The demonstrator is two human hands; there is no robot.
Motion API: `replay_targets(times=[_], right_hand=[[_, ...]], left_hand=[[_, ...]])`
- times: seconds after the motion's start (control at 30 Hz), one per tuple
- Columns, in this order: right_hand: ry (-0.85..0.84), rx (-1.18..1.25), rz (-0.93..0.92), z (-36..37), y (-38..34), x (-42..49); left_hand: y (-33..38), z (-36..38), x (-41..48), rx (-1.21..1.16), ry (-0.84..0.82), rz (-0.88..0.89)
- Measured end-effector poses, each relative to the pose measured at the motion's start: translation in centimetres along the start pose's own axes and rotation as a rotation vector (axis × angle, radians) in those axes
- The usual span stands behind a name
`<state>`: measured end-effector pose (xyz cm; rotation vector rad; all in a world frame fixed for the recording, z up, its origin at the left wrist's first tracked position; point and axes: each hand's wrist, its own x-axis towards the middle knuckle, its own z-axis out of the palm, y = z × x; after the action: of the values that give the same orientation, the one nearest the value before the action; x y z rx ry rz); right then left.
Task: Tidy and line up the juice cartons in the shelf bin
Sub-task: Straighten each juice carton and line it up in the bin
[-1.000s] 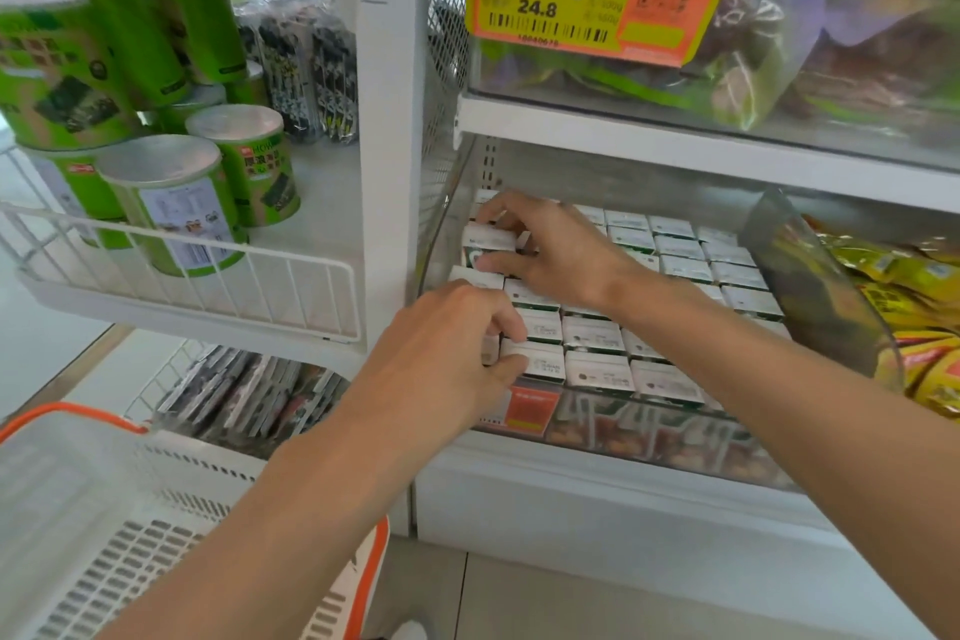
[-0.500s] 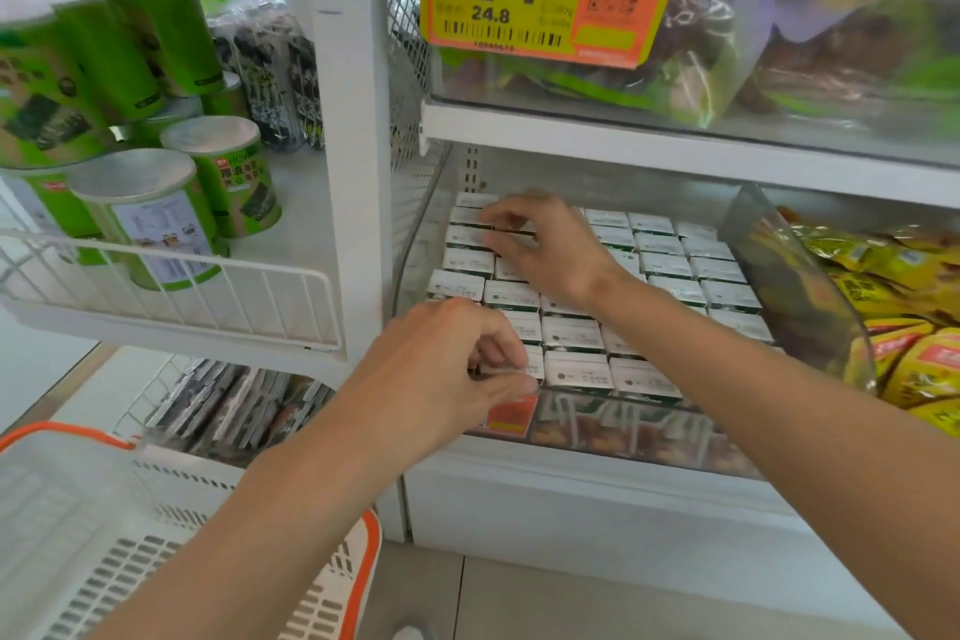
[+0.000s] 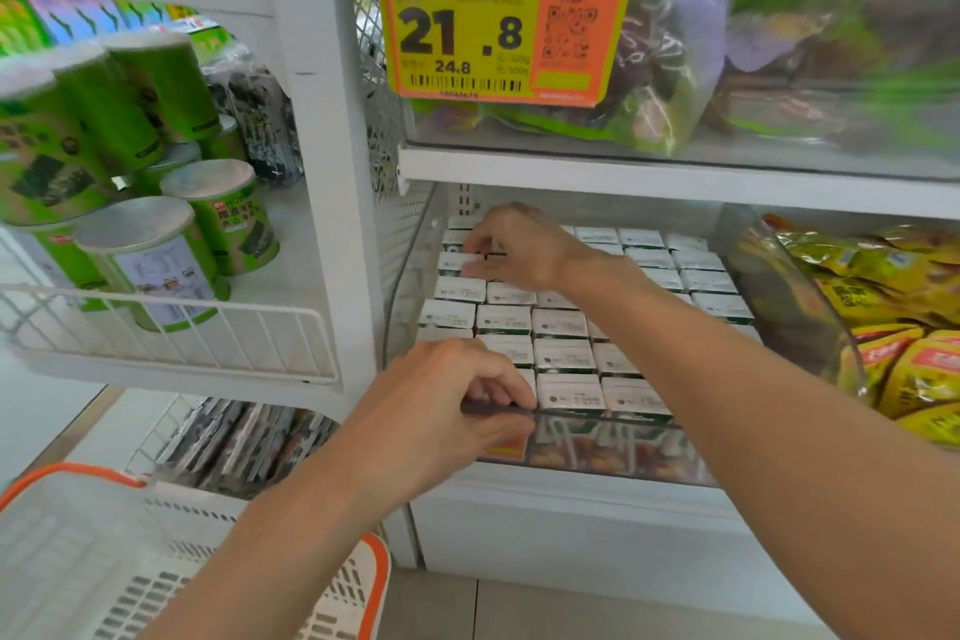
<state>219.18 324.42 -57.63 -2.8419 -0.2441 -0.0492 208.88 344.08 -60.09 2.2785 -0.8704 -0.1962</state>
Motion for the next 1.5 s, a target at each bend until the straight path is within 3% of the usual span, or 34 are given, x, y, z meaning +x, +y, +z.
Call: replay_targets(times=[0.33, 0.5, 0.67, 0.97, 1.17, 1.37, 1.5], right_hand=[[0.281, 0.360, -0.089, 2.0, 1.0, -3.9], [0.524, 0.329, -0.167, 1.9, 1.1, -8.7], [0.481, 0.306, -0.138, 0.9, 2.2, -14.7], [0.487, 0.770, 0.011, -0.9, 2.5, -19.8], [0.458, 0.954, 0.097, -1.5, 2.4, -20.1], [0.440, 1.065, 0.263, -1.2, 3.0, -20.1], [0.430, 1.109, 0.296, -0.7, 3.0, -20.1]], left_hand=[[0.0, 0.0, 0.0, -0.008, 0.006, -0.006], [0.0, -0.1, -0.1, -0.005, 0.006, -0.003], [0.4, -0.1, -0.1, -0.015, 0.000, 0.001], [2.4, 0.9, 1.5, -0.098, 0.138, -0.004], [4.6, 2.0, 2.8, -0.386, 0.088, 0.054], [5.2, 3.0, 3.2, -0.662, 0.147, -0.072], [5.2, 3.2, 3.0, -0.724, 0.148, -0.116]])
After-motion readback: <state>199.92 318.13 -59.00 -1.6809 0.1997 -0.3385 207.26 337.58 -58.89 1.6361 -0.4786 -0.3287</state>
